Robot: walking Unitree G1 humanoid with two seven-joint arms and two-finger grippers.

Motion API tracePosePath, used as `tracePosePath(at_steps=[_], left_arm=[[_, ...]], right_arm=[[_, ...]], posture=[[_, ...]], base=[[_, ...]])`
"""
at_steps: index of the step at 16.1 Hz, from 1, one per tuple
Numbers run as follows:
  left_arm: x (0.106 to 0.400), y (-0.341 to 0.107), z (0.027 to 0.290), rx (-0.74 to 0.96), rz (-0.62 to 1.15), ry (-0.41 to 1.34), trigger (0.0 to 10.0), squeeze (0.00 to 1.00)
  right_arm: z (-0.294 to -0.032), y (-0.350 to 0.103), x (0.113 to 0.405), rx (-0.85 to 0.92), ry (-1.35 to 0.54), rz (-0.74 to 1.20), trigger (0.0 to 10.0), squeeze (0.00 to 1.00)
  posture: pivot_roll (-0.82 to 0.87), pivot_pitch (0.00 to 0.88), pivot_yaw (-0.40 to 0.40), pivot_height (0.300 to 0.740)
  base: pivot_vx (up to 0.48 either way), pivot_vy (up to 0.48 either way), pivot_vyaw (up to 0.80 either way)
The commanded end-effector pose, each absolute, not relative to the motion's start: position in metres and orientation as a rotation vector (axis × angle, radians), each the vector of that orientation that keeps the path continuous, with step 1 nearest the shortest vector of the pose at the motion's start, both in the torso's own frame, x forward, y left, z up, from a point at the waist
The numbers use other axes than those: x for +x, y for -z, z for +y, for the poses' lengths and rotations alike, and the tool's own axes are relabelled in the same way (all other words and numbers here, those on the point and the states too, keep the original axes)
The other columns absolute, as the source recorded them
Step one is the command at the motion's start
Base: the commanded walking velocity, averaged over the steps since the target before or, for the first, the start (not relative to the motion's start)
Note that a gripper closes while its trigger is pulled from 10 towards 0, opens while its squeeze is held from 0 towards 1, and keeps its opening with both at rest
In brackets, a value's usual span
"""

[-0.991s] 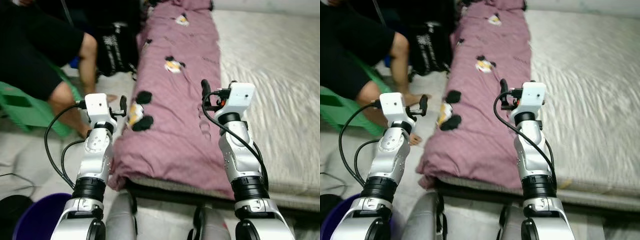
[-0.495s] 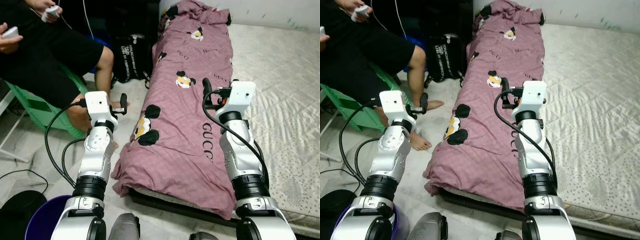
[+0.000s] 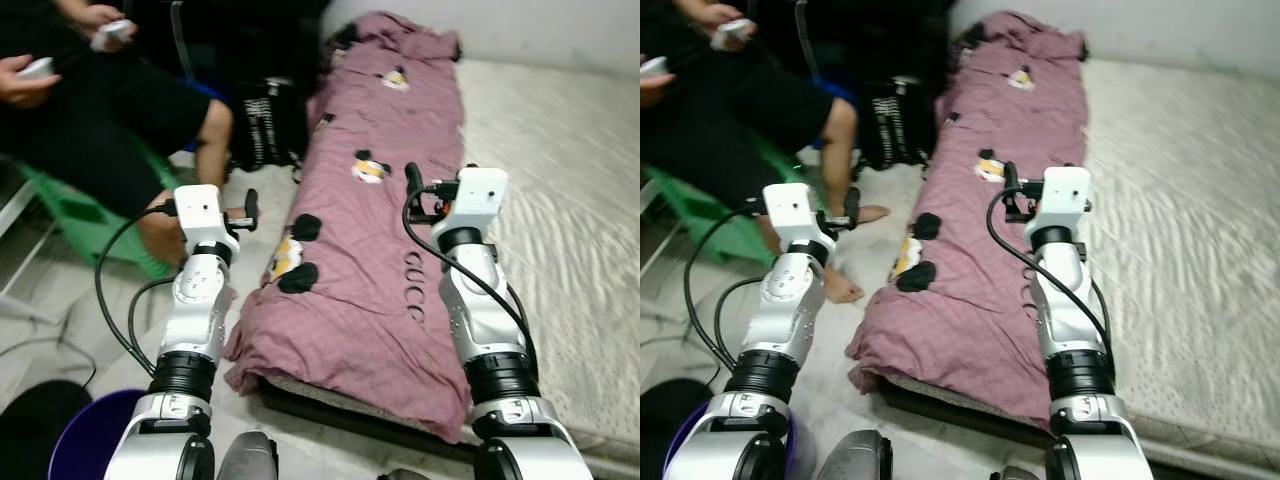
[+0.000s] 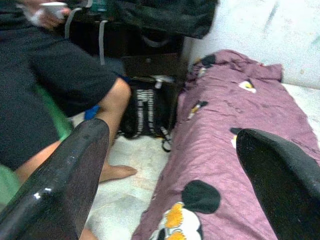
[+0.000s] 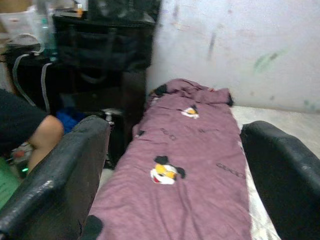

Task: Clean up the room

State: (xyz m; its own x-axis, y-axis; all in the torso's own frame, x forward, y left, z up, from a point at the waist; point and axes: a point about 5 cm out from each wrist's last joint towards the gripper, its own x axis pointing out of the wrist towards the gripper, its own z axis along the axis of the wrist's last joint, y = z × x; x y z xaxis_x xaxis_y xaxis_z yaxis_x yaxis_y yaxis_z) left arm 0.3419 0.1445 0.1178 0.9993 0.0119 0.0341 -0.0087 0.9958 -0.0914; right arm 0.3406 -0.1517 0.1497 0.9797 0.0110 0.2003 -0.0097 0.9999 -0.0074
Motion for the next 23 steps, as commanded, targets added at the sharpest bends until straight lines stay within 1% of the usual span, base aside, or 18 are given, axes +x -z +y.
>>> tracePosePath(at_steps=[1, 5, 8, 11, 12, 14, 16, 23], left_arm=[[0.343, -0.1177, 0.1476, -0.089, -0.036, -0.027, 10.0, 0.0], [0.3434, -0.1174, 0.1464, -0.094, -0.036, -0.029, 10.0, 0.0], [0.3438, -0.117, 0.1461, -0.094, -0.035, -0.028, 10.0, 0.0], [0.3437, -0.1169, 0.1459, -0.094, -0.034, -0.027, 10.0, 0.0], [0.3432, -0.1155, 0.146, -0.091, -0.031, -0.025, 10.0, 0.0], [0.3427, -0.1148, 0.1466, -0.089, -0.03, -0.026, 10.0, 0.0], [0.3427, -0.1147, 0.1471, -0.087, -0.03, -0.026, 10.0, 0.0], [0.3429, -0.1154, 0.1451, -0.087, -0.036, -0.02, 10.0, 0.0]], right_arm=[[-0.1471, -0.1507, 0.3415, 0.0, -0.026, -0.204, 10.0, 0.0], [-0.1489, -0.1507, 0.3416, 0.016, -0.013, -0.207, 10.0, 0.0], [-0.1484, -0.1505, 0.3411, -0.044, -0.024, -0.209, 10.0, 0.0], [-0.1499, -0.1492, 0.3409, -0.036, -0.019, -0.203, 10.0, 0.0], [-0.15, -0.147, 0.3404, -0.008, -0.019, -0.196, 10.0, 0.0], [-0.1489, -0.1459, 0.3394, -0.041, -0.033, -0.2, 10.0, 0.0], [-0.1458, -0.1464, 0.3389, -0.065, -0.05, -0.207, 10.0, 0.0], [-0.1445, -0.1447, 0.339, -0.062, -0.065, -0.203, 10.0, 0.0]], posture=[[-0.01, 0.0, 0.017, 0.74], [-0.01, 0.0, 0.014, 0.74], [-0.01, 0.0, 0.015, 0.74], [-0.01, 0.0, 0.015, 0.74], [-0.01, 0.0, 0.017, 0.74], [-0.01, 0.0, 0.015, 0.74], [-0.01, 0.0, 0.015, 0.74], [-0.01, 0.0, 0.013, 0.74]], base=[[0.0, 0.0, 0.0], [0.0, 0.0, 0.0], [0.0, 0.0, 0.0], [0.0, 0.0, 0.0], [0.0, 0.0, 0.0], [0.0, 0.0, 0.0], [0.0, 0.0, 0.8], [0.0, 0.0, 0.8]])
